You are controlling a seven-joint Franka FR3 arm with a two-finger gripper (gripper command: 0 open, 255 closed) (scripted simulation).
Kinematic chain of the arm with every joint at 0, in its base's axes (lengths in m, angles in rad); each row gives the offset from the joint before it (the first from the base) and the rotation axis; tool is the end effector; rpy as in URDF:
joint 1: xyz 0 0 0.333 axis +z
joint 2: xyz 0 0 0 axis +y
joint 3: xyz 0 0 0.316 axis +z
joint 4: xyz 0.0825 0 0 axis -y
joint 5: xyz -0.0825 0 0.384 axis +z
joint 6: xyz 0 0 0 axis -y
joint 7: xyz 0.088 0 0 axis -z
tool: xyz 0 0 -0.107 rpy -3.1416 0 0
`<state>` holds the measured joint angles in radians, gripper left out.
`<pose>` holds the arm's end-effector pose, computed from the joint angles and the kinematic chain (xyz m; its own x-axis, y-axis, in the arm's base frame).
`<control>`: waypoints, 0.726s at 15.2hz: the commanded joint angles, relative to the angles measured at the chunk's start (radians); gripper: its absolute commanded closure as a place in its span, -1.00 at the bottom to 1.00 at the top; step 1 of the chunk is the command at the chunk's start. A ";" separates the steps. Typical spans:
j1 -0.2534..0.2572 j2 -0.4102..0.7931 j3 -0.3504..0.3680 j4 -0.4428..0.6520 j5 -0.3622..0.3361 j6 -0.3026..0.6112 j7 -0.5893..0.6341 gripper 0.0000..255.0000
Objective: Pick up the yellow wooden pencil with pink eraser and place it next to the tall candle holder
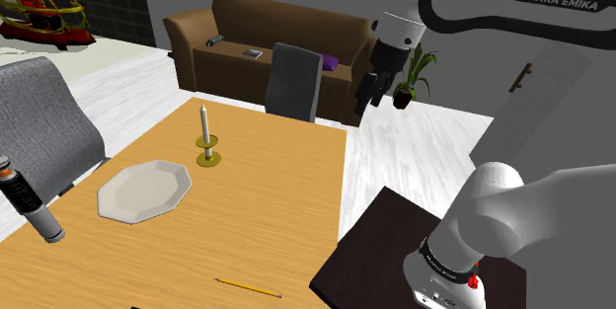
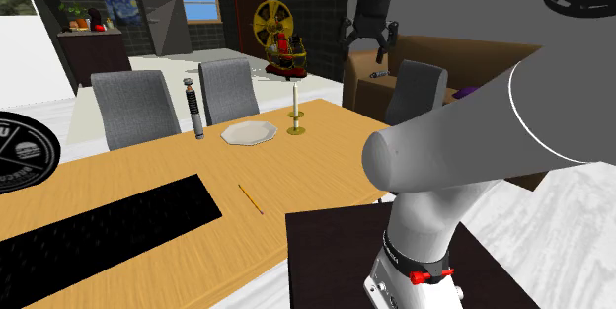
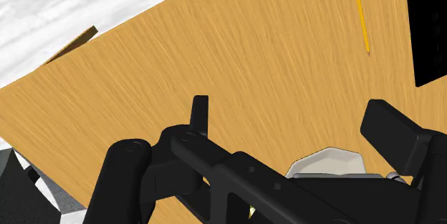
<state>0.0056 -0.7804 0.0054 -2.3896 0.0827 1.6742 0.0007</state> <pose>0.3179 0.0120 0.5825 0.9979 0.0004 0.0646 0.0055 -0.9969 -0.0788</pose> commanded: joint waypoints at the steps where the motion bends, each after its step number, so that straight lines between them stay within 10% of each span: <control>1: 0.000 0.000 0.000 0.000 0.000 0.000 0.000 -1.00; 11: 0.080 0.221 0.146 -0.059 0.048 0.255 0.054 -1.00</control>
<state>0.0790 -0.5898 0.1374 -2.4569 0.1293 1.9081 0.0499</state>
